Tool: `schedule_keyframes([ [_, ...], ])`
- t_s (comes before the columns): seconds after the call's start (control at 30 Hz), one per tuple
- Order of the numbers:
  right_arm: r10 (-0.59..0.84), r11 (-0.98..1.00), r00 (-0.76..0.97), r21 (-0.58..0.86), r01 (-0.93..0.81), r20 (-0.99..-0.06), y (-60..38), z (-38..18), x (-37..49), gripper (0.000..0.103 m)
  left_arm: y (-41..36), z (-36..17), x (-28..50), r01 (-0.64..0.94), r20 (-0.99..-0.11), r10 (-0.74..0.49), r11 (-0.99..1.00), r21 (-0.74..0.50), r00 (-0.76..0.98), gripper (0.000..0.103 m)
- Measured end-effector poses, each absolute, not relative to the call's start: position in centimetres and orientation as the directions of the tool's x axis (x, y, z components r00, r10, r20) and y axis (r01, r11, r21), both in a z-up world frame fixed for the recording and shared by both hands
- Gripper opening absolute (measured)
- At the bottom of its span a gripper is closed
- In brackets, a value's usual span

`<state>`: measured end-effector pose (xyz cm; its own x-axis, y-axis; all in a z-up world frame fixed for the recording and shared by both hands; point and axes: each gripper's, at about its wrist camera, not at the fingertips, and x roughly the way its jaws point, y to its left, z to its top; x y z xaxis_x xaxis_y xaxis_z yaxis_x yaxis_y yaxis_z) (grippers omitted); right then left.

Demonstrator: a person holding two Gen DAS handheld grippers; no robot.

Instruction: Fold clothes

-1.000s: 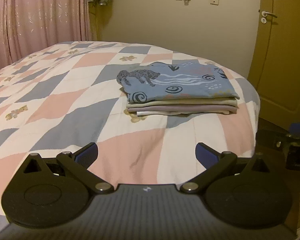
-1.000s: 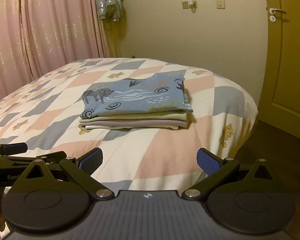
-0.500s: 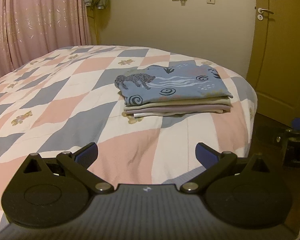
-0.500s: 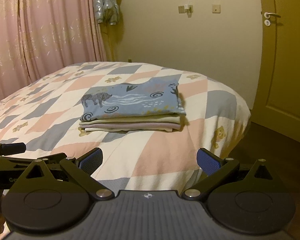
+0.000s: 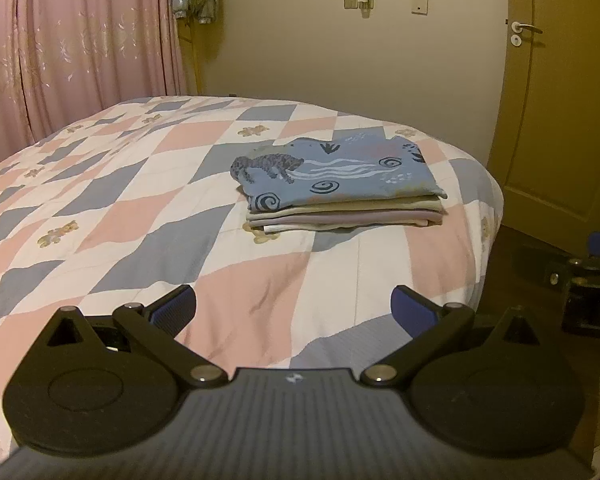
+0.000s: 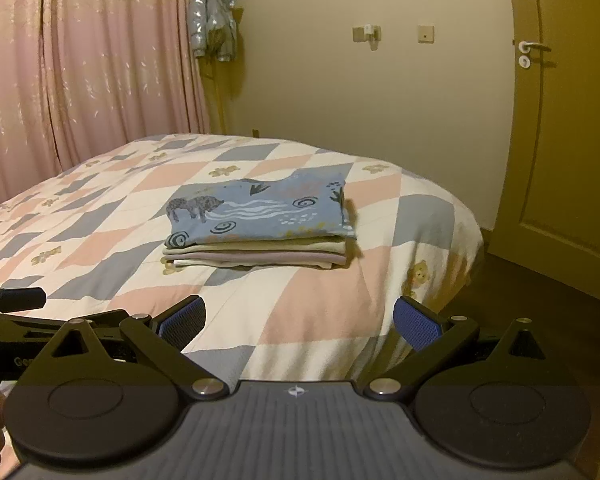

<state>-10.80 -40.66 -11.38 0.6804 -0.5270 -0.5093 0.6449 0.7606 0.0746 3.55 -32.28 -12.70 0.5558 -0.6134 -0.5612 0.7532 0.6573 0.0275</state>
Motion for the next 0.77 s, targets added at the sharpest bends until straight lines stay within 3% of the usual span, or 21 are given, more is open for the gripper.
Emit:
schedule_keyframes([
  [0.77, -0.533, 0.764, 0.686, 0.069, 0.642, -0.495, -40.16, -10.76, -11.98, 0.103, -32.03, -12.87, 2.67, 0.754, -0.564, -0.612, 0.656, 0.028, 0.554, 0.102],
])
